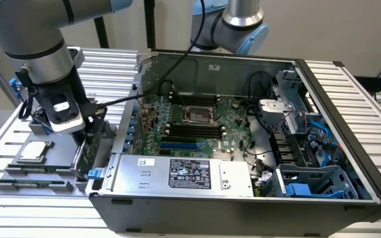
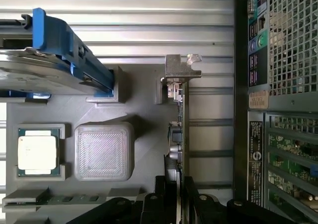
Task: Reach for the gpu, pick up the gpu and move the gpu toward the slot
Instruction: 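Pick up the gpu and move the gpu toward the slot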
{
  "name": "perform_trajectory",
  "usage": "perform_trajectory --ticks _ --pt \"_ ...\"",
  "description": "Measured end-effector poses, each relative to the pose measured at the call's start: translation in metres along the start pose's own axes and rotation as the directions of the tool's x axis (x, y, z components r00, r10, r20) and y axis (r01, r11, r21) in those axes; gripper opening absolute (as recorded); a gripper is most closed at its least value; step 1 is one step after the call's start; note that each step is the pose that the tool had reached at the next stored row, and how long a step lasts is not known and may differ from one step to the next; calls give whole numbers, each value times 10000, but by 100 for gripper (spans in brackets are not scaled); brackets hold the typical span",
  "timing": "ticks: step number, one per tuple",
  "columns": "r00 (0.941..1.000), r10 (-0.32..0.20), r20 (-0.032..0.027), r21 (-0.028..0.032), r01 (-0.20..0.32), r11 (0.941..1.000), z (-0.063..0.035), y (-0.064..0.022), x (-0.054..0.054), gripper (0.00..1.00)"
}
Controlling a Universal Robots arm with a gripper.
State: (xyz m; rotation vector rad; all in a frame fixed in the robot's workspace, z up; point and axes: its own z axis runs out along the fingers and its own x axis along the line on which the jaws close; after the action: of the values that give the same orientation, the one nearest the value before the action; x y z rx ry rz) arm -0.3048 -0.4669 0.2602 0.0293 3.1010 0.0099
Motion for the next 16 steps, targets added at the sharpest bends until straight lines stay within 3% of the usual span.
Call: perform_trajectory --ticks 7,16 --pt "10000 0 -45 -5 0 10000 -215 1 -9 26" --pt "10000 0 -64 -7 0 10000 -623 4 -33 26"
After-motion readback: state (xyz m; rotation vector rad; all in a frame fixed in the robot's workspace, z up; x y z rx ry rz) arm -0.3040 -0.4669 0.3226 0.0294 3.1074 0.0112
